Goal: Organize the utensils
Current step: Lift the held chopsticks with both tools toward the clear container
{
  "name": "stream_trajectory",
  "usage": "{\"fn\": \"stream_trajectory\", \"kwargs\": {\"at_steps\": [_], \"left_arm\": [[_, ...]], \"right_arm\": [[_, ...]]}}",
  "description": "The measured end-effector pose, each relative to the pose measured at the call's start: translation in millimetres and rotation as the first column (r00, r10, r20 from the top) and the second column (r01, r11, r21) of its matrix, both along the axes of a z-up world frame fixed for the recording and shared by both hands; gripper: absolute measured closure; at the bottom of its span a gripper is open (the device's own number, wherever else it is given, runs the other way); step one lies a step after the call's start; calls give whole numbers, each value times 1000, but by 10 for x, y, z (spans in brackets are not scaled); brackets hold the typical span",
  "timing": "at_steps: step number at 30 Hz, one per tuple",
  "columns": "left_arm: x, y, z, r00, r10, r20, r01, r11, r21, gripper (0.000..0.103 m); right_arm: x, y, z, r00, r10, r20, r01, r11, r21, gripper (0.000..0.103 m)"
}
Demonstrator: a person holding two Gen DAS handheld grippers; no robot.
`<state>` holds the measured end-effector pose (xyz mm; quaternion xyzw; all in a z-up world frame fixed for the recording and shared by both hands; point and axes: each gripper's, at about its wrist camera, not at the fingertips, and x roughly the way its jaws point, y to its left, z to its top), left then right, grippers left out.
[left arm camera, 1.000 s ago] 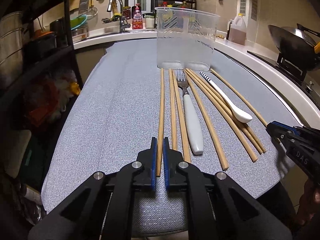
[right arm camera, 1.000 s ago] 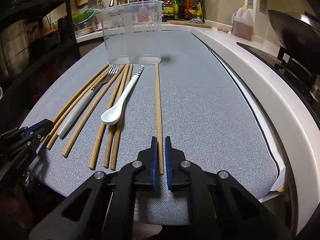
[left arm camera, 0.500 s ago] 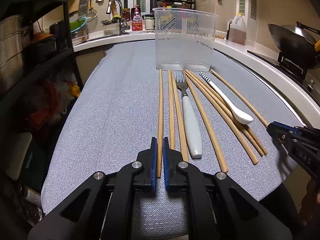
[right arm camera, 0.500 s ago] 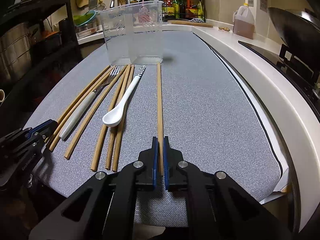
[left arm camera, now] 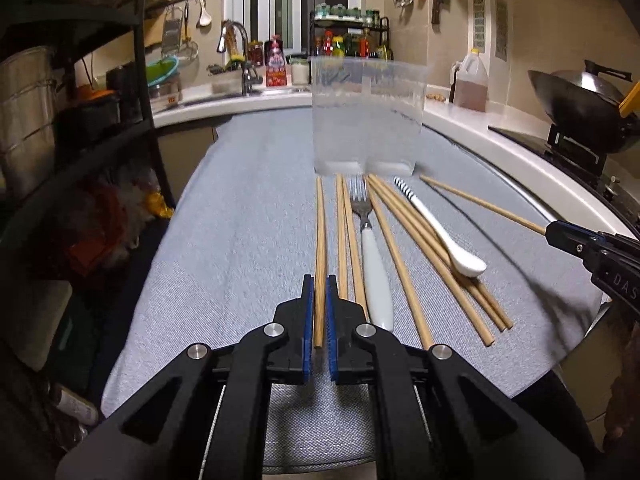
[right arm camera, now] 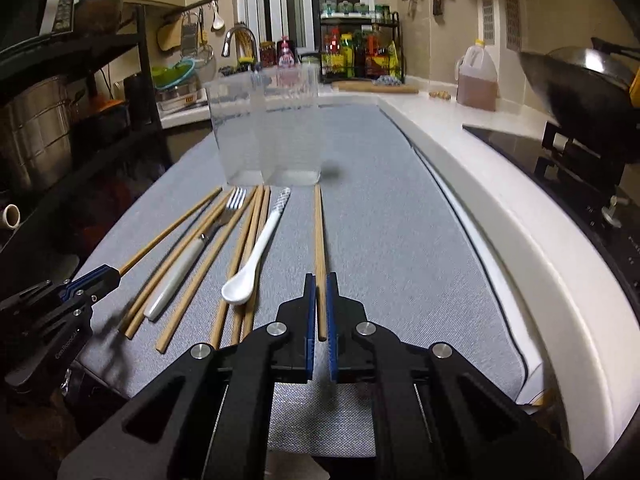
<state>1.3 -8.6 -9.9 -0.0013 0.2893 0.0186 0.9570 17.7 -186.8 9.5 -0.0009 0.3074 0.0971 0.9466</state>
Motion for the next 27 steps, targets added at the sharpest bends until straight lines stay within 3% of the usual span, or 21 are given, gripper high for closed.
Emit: {"fn": "stream_trajectory", "kwargs": {"at_steps": [4,14,22,27], "left_arm": [[-63,-42,117,998,-12,62,10,1000,29,97],[-159,-64,368,986,-20,166,12,999,49,97],[1,96,752,989,-20,147,24,999,-27,97],[258,257,1035,995,-30,95,37,997,-74,97]], "right_arm": [[-65,-37,149,998,1,65,-1,1000,7,98],[-158,-41,315,994,25,105,-27,999,21,98],[-74,-43,630,994,53,92,-55,998,27,98],[56,-52,894,993,37,110,-42,998,46,98]]}}
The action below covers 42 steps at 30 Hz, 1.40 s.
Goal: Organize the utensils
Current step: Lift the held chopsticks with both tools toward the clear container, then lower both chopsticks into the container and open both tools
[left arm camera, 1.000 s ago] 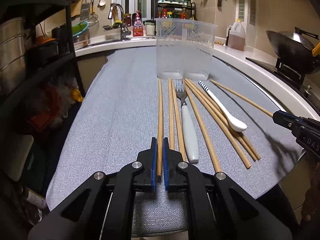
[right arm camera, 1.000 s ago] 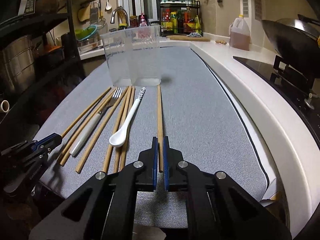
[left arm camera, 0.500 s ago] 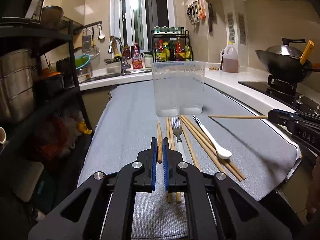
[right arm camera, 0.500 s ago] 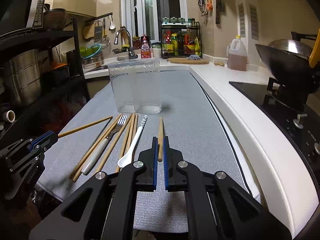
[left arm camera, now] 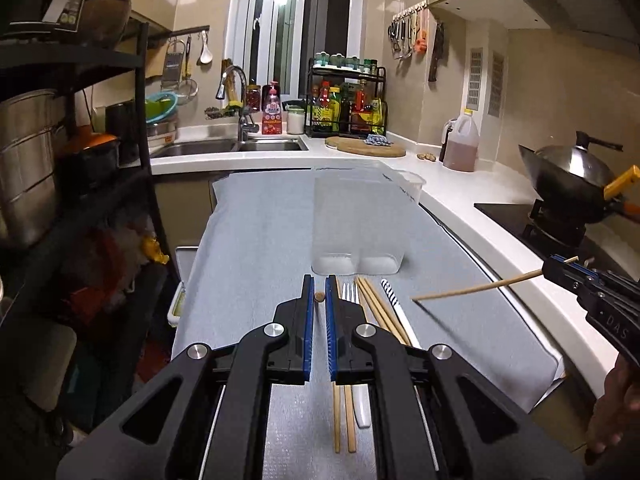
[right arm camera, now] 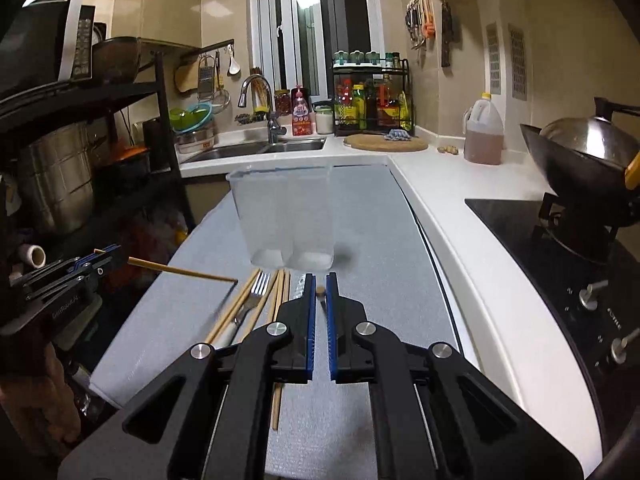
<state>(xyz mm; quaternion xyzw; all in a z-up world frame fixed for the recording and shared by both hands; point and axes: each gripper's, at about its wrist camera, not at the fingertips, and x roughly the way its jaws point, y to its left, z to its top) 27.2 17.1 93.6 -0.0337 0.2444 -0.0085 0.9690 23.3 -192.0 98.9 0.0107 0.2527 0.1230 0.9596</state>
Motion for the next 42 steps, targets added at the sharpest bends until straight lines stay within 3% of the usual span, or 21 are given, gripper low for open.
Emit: {"fn": "stream_trajectory", "kwargs": {"at_steps": [10,21,26,37,42], "left_arm": [[278,206,506,999,-40,-24,38,998,-49,97],[568,303,816,989,-81,-126,71,994,-83,97],[728,301,1093,992,-90,-86,85,994,-65,97],[1330,253,1961,992,-121,39,124,988,-93,97],[1635,169,2033,988,-131,79,138,985,-101,97]], "right_arm": [[278,52,516,1000,4,15,-4,1000,29,98],[550,174,869,1000,6,23,-7,1000,16,98],[724,187,1102,999,9,54,-11,999,30,98],[1367,176,1933,984,-26,176,3,991,131,98],[1708,266,1912,981,-24,191,-3,991,137,98]]}}
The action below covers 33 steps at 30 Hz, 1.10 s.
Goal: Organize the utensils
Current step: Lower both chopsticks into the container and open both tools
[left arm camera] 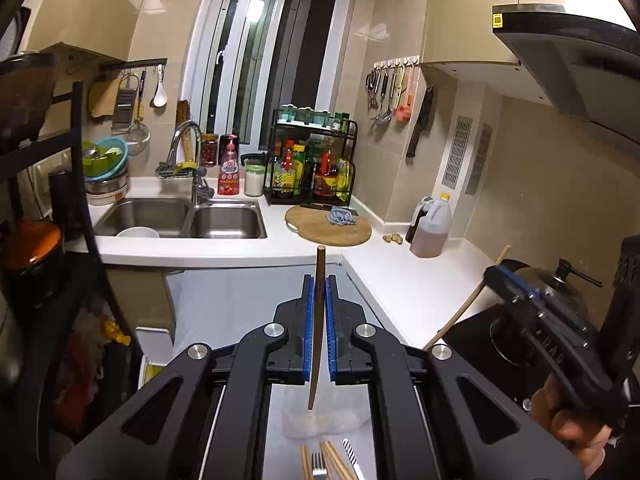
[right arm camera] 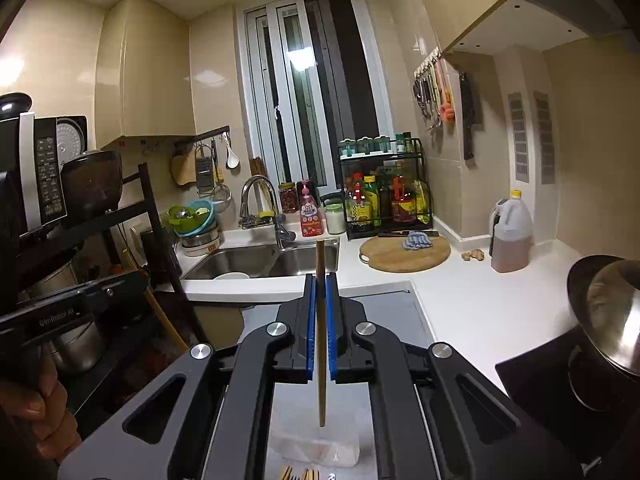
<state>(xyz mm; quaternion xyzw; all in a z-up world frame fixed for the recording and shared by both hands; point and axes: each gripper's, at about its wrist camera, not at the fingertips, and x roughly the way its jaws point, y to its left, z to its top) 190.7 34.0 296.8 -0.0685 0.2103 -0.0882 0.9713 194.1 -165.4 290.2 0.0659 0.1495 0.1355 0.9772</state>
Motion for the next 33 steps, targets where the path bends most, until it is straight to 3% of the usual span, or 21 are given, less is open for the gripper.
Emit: {"fn": "stream_trajectory", "kwargs": {"at_steps": [14,17,19,20,22,28,33], "left_arm": [[634,40,-1139,978,-49,-203,36,997,-67,97],[640,62,-1259,973,-48,-224,33,997,-73,97],[599,71,-1251,976,-33,-216,20,998,-60,91],[566,74,-1213,979,-22,-203,12,999,-50,78],[446,89,-1092,987,-9,-157,1,999,-46,66],[-75,89,-767,999,9,-49,-10,1000,-23,66],[-591,57,-824,1000,11,-6,-11,1000,4,67]], "right_arm": [[601,-48,-1129,976,24,-218,-19,1000,24,98],[609,-65,-1260,967,14,-255,-13,1000,6,91],[576,-78,-1289,965,-2,-263,-3,1000,-19,77],[547,-82,-1286,966,-6,-260,-1,1000,-28,67],[472,-101,-1247,968,-17,-249,6,999,-48,63],[82,-194,-1063,978,-39,-203,26,997,-67,63],[-467,-208,-1049,988,-47,-145,34,995,-92,63]]}}
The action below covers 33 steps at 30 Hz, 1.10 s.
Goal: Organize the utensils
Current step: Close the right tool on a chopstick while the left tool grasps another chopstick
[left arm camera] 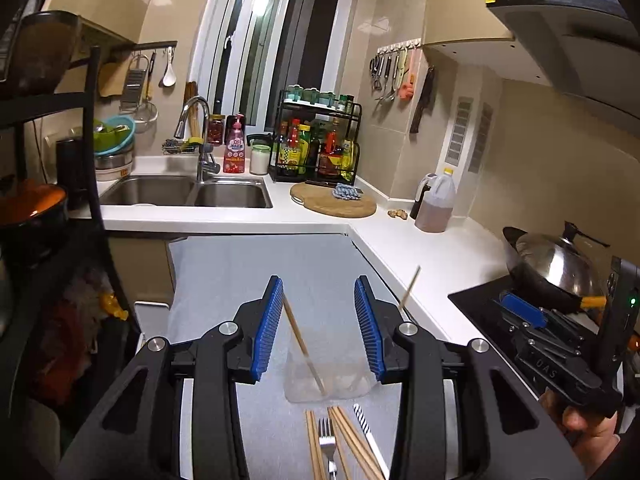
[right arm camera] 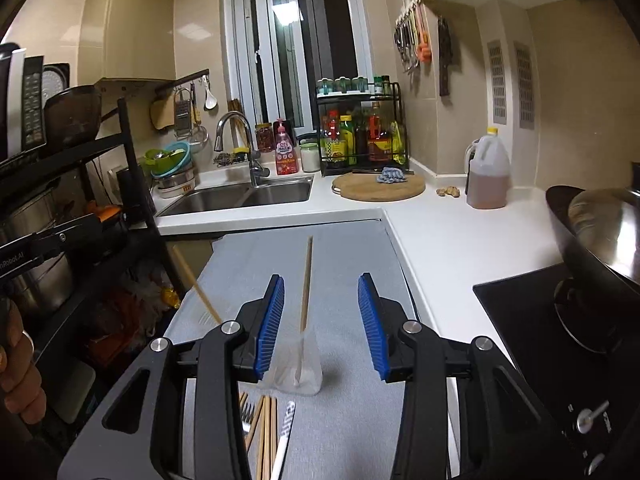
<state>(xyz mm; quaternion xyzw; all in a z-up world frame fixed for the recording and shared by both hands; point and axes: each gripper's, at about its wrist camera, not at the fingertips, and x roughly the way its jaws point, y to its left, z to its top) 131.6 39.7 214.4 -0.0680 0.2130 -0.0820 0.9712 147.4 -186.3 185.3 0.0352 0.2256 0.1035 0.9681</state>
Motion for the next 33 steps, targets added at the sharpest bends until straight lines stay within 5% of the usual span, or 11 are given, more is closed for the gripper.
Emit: {"fn": "stream_trajectory", "kwargs": {"at_steps": [7,9,12,22,33], "left_arm": [[-624,41,-582,1000,24,-17,-24,999,21,89],[-743,63,-841,999,34,-42,-34,999,12,90],[-889,34,-1188,995,53,-88,-51,998,25,93],[-1109,-4,-2041,962,30,-273,-53,996,-78,93],[-1116,-171,-2435,921,-19,-390,-18,996,-92,93]], "right_arm": [[-674,-16,-381,999,40,-8,-39,999,18,66],[-830,-34,-575,999,42,-32,-40,998,41,84],[-1010,-48,-884,996,59,-74,-53,995,82,97],[-1314,183,-1850,955,143,-260,-125,988,87,94],[-1296,314,-2192,933,139,-331,-139,990,24,91]]}}
